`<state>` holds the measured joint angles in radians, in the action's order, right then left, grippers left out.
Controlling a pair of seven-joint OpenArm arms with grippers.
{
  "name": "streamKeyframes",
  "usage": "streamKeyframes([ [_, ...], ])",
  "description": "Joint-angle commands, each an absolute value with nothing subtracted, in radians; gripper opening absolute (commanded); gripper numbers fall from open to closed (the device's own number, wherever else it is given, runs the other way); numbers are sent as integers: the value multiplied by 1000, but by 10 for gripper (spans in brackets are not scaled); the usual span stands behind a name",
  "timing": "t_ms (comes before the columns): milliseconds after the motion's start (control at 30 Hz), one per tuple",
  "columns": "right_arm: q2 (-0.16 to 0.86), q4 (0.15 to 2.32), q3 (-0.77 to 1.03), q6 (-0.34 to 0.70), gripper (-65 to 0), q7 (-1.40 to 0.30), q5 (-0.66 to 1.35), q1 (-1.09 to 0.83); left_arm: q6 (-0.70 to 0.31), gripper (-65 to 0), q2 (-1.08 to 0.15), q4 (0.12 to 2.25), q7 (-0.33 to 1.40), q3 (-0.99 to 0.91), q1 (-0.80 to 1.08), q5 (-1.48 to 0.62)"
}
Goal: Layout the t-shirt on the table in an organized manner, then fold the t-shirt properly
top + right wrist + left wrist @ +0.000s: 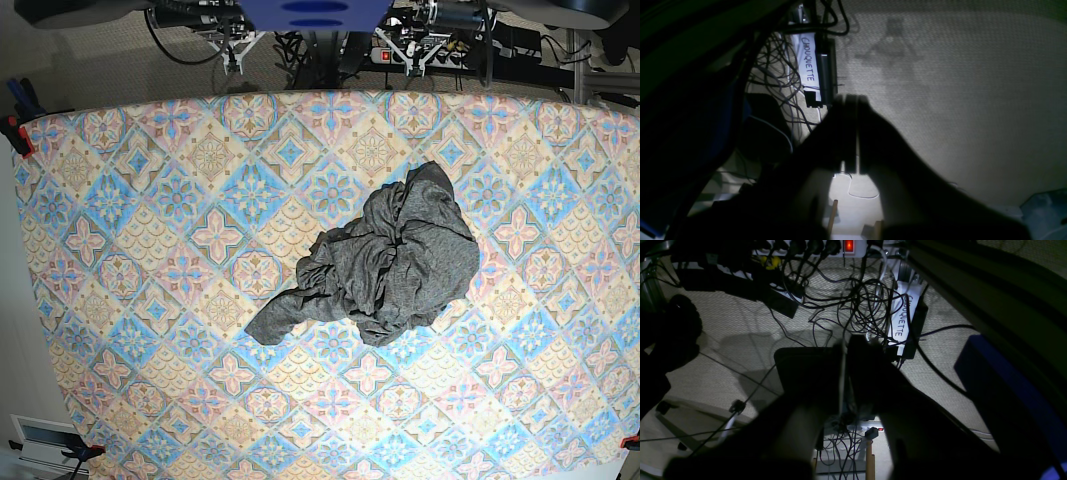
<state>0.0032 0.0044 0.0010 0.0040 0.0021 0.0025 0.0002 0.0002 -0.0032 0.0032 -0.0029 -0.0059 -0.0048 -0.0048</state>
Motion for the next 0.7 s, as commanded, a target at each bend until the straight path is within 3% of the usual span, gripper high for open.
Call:
streamKeyframes([
  [0, 7, 1, 4, 5, -650, -1, 1, 2, 1, -584, -5, 0, -4, -7, 1, -7],
  [200, 7, 1, 5, 2, -650, 10, 2, -4, 1, -585, -7, 1, -7, -7, 21, -7],
  [300, 12, 0, 5, 1, -650, 101, 4, -7, 1, -585, -7, 1, -19, -7, 24, -7],
  [667, 15, 0, 5, 1, -650, 242, 4, -93, 1, -585, -24, 1, -209, -2, 96, -1],
])
